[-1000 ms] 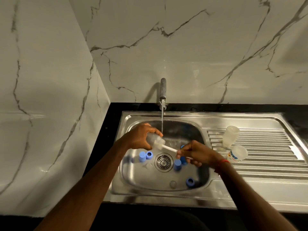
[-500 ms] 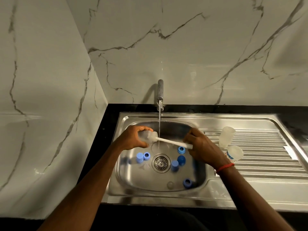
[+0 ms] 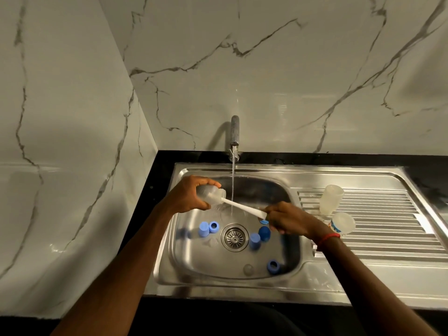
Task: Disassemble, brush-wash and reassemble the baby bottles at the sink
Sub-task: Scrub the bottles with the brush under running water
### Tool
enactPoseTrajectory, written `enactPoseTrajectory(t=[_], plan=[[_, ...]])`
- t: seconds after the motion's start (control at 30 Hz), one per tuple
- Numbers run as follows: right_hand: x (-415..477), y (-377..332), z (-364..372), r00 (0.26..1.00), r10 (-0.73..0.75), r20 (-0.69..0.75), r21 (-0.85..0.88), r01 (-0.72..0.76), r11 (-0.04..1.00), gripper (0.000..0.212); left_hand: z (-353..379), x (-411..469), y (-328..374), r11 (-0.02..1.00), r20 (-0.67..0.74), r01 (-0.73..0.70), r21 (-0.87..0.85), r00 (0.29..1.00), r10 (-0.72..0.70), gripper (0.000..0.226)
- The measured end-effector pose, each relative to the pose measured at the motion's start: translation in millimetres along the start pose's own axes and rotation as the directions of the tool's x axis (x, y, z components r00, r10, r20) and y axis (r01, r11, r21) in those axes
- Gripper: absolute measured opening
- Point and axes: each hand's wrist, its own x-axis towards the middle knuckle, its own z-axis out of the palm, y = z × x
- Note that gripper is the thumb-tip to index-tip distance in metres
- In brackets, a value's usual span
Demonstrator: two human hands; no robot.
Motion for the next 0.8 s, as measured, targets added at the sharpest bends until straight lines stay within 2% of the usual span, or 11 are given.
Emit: enactPoseTrajectory(t=[0.07, 0.13, 0.3, 0.37, 0.4, 0.47, 0.53, 0.6, 0.67, 0.73, 0.8], plan=[[1.9, 8.6, -8.0, 0.985, -0.149, -0.081, -0.281, 0.121, 0.952, 0.011, -2.3, -1.8, -2.0, 0.999, 0.0, 0.034, -0.014, 0.999, -0.034, 0.065], [2.2, 17.8, -13.1, 0.942, -0.279, -0.187, -0.476, 0.162, 0.865, 0.024, -2.8, -3.7, -2.8, 0.997, 0.039, 0.064, -0.033, 0.997, -0.063, 0.065], [-2.5, 26.8, -8.3, 0.713, -0.584, -0.388, -0.818, 0.025, 0.574, 0.028, -1.8, -2.4, -3.2, 0.993, 0.103, 0.099, -0.07, 0.99, -0.092, 0.066], [-6.4, 11.5, -6.0, 0.86, -0.331, -0.389, -0.548, 0.073, 0.833, 0.038, -2.3, -2.5, -1.2, 0.993, 0.074, 0.089, -0.082, 0.994, -0.083, 0.066], [-7.1, 4.0, -6.0, 0.961, -0.099, -0.257, -0.218, 0.042, 0.975, 0.044, -3.2, -2.7, 0.0, 0.994, 0.067, 0.077, -0.076, 0.995, -0.072, 0.066], [-9.5, -0.1, -7.6, 0.978, 0.152, 0.141, 0.28, -0.187, 0.942, 0.049, -5.6, -2.9, 1.2, 0.996, 0.096, 0.063, -0.065, 0.994, -0.057, 0.065], [-9.3, 6.3, -15.3, 0.951, 0.193, 0.241, 0.272, -0.257, 0.927, 0.049, -6.2, -3.1, 0.3, 0.995, 0.141, 0.079, -0.057, 0.988, -0.071, 0.065], [-8.4, 10.1, -29.4, 0.982, 0.185, 0.034, -0.047, -0.184, 0.982, 0.046, -0.5, -5.2, -1.8, 0.993, 0.178, 0.115, -0.033, 0.978, -0.108, 0.066], [-3.4, 11.0, -43.3, 0.938, -0.163, -0.306, -0.554, -0.036, 0.832, 0.038, 10.1, -8.6, -4.6, 0.99, 0.178, 0.14, -0.016, 0.975, -0.134, 0.064], [-3.6, 6.5, -41.6, 0.676, -0.607, -0.417, -0.827, -0.006, 0.562, 0.029, 15.1, -9.5, -6.9, 0.989, 0.125, 0.142, -0.041, 0.983, -0.136, 0.064], [-9.5, 0.9, -27.1, 0.509, -0.762, -0.399, -0.894, -0.032, 0.447, 0.025, 10.0, -5.3, -8.5, 0.992, 0.095, 0.122, -0.038, 0.989, -0.118, 0.068]])
